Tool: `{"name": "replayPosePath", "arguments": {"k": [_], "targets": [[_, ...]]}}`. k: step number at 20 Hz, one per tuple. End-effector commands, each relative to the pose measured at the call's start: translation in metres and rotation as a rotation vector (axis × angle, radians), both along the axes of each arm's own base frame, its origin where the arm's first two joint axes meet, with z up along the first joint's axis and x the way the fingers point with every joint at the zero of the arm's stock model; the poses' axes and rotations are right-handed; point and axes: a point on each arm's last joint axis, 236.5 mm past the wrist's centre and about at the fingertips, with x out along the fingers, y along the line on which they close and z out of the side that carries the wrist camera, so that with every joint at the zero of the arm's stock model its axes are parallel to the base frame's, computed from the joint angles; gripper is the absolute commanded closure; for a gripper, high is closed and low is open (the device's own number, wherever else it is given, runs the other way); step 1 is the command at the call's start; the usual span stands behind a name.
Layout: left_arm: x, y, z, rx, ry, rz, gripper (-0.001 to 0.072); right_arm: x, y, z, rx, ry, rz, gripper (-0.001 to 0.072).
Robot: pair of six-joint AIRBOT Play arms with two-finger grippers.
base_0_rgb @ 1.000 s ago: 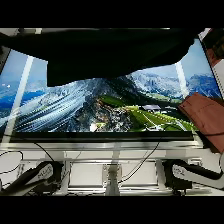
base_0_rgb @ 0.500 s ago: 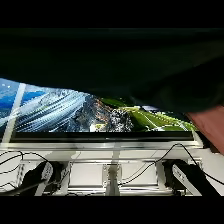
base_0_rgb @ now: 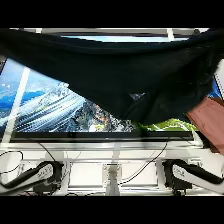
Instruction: Fold the clothes and pants, and hang the long-sleeved shirts on hangers.
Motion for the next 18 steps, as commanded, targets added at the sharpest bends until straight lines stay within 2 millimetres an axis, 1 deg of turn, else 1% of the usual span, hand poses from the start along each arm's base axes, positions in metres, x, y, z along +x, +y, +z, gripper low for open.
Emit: {"name": "replayPosePath", "arguments": {"k": [1, 3, 5, 6, 7, 8, 9, 11, 12, 13, 14, 15, 16, 17, 18], "targets": [[0.093, -0.037, -0.086, 0.120, -0.034, -0.038, 0.0684, 0.087, -0.012, -0.099, 0.006, 0.098, -0.010, 0.0675], [0.125, -0.037, -0.112, 0.165, -0.145, 0.042, 0.0684, 0.130, -0.016, -0.152, 0.015, 0.105, -0.015, 0.0675], [0.141, -0.036, -0.138, 0.190, -0.208, 0.100, 0.0684, 0.164, -0.019, -0.196, 0.069, 0.087, -0.054, 0.0675], [0.146, -0.039, -0.153, 0.192, -0.201, 0.104, 0.0684, 0.175, -0.020, -0.213, 0.104, 0.076, -0.076, 0.0675], [0.149, -0.037, -0.168, 0.187, -0.186, 0.110, 0.0684, 0.186, -0.020, -0.226, 0.142, 0.058, -0.097, 0.0675], [0.151, -0.036, -0.180, 0.188, -0.169, 0.111, 0.0684, 0.192, -0.020, -0.233, 0.163, 0.042, -0.108, 0.0675], [0.151, -0.028, -0.187, 0.189, -0.159, 0.122, 0.0684, 0.198, -0.019, -0.234, 0.180, 0.017, -0.112, 0.0675], [0.149, -0.009, -0.188, 0.181, -0.156, 0.155, 0.0683, 0.204, -0.018, -0.227, 0.191, -0.023, -0.109, 0.0674], [0.147, 0.000, -0.185, 0.166, -0.158, 0.174, 0.0627, 0.205, -0.018, -0.225, 0.192, -0.030, -0.108, 0.0658], [0.145, 0.009, -0.187, 0.118, -0.147, 0.196, 0.0193, 0.204, -0.017, -0.225, 0.196, -0.023, -0.109, 0.0500], [0.142, 0.020, -0.191, -0.002, -0.139, 0.238, -0.0004, 0.202, -0.014, -0.227, 0.218, -0.009, -0.109, 0.0192], [0.138, 0.032, -0.198, -0.114, -0.127, 0.285, -0.0012, 0.200, -0.011, -0.229, 0.239, 0.006, -0.108, 0.0091], [0.134, 0.041, -0.209, -0.236, -0.100, 0.322, -0.0012, 0.197, -0.008, -0.233, 0.254, 0.029, -0.108, 0.0092], [0.131, 0.043, -0.226, -0.369, -0.041, 0.320, -0.0012, 0.193, -0.007, -0.239, 0.260, 0.059, -0.109, 0.0092], [0.129, 0.037, -0.240, -0.455, 0.035, 0.273, -0.0012, 0.188, -0.005, -0.244, 0.262, 0.093, -0.110, 0.0092]]}}
